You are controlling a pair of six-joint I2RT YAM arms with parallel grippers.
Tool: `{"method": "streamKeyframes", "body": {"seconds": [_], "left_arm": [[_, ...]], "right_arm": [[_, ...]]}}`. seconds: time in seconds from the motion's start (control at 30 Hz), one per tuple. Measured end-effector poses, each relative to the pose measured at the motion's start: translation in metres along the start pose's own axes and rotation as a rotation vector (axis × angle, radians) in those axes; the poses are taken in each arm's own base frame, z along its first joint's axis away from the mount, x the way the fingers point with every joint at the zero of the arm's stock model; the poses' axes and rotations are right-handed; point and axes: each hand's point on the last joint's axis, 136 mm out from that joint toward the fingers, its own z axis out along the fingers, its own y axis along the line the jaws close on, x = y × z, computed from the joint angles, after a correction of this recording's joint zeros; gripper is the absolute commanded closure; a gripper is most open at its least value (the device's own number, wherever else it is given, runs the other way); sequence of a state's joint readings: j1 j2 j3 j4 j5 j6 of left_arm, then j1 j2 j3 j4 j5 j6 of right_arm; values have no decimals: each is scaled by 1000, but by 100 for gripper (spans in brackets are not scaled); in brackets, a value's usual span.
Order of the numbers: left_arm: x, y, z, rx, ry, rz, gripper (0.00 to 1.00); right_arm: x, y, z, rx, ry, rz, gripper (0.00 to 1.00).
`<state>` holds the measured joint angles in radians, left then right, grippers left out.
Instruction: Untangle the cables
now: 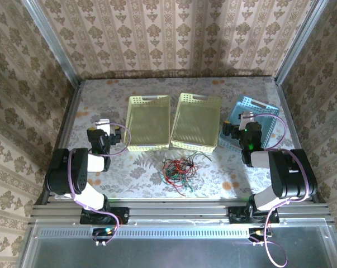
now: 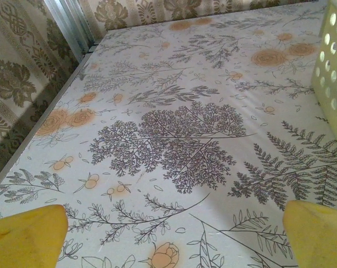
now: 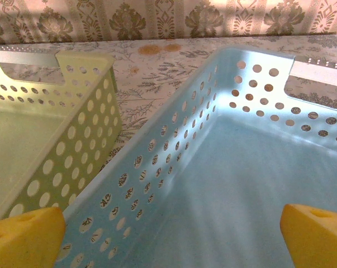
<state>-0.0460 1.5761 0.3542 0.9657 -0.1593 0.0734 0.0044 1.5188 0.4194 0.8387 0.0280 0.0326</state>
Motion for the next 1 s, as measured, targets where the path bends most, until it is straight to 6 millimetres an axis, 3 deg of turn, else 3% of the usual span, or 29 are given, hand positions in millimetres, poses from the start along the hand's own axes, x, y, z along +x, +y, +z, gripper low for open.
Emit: {"method": "streamKeyframes", "body": {"seconds": [0.27, 0.3, 0.4, 0.47, 0.57, 0.67, 0.77, 0.9, 0.93, 1.0], "left_arm": [[-1, 2, 0, 1, 33, 2, 0], [-4, 3, 0, -8, 62, 6, 0], [-60, 8, -7, -47, 21, 1, 0], [-105, 13, -26, -85, -69, -20, 0], [-140, 12, -62, -104, -138, -86, 0], [-152, -14, -90, -32, -150, -149, 0], [-146, -72, -109, 129, -108, -159, 0], [-114, -170, -137, 395, 36, -83, 0], [-102, -193, -146, 461, 85, -61, 0], [-80, -225, -160, 560, 170, -37, 0]], "right_arm": [[0, -3, 0, 16, 7, 5, 0], [0, -4, -1, 32, 27, 11, 6], [-23, -14, -8, 108, 73, 30, 20], [-56, -20, -20, 166, 41, 62, 22], [-98, -16, -52, 205, -22, 109, 25], [-108, 27, -74, 108, 12, 97, 26], [-87, 103, -90, -100, 121, 10, 27], [-14, 217, -131, -458, 345, -217, 38], [6, 239, -144, -539, 407, -276, 43], [37, 262, -163, -635, 512, -352, 53]]}}
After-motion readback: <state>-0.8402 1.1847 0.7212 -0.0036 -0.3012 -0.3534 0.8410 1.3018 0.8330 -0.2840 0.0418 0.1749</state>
